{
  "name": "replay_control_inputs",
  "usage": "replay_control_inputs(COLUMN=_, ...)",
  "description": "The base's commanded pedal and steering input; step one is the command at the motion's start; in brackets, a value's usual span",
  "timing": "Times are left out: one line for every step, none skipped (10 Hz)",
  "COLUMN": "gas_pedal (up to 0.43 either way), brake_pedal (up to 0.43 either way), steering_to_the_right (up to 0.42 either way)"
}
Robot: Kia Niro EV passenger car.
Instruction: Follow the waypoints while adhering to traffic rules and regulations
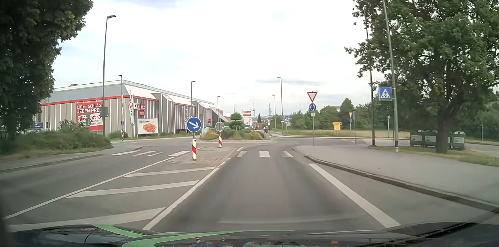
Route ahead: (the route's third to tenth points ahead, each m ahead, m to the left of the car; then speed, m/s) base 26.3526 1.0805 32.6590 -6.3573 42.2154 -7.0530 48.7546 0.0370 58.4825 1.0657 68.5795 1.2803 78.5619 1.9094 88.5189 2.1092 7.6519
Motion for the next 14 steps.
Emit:
replay_control_inputs(gas_pedal=0.0, brake_pedal=0.232, steering_to_the_right=-0.004)
replay_control_inputs(gas_pedal=0.0, brake_pedal=0.232, steering_to_the_right=-0.004)
replay_control_inputs(gas_pedal=0.0, brake_pedal=0.232, steering_to_the_right=-0.004)
replay_control_inputs(gas_pedal=0.0, brake_pedal=0.238, steering_to_the_right=-0.004)
replay_control_inputs(gas_pedal=0.0, brake_pedal=0.238, steering_to_the_right=-0.004)
replay_control_inputs(gas_pedal=0.0, brake_pedal=0.238, steering_to_the_right=-0.003)
replay_control_inputs(gas_pedal=0.0, brake_pedal=0.244, steering_to_the_right=-0.004)
replay_control_inputs(gas_pedal=0.0, brake_pedal=0.244, steering_to_the_right=-0.004)
replay_control_inputs(gas_pedal=0.0, brake_pedal=0.244, steering_to_the_right=-0.004)
replay_control_inputs(gas_pedal=0.0, brake_pedal=0.244, steering_to_the_right=-0.004)
replay_control_inputs(gas_pedal=0.0, brake_pedal=0.244, steering_to_the_right=-0.004)
replay_control_inputs(gas_pedal=0.0, brake_pedal=0.25, steering_to_the_right=-0.003)
replay_control_inputs(gas_pedal=0.0, brake_pedal=0.244, steering_to_the_right=-0.003)
replay_control_inputs(gas_pedal=0.0, brake_pedal=0.244, steering_to_the_right=-0.002)
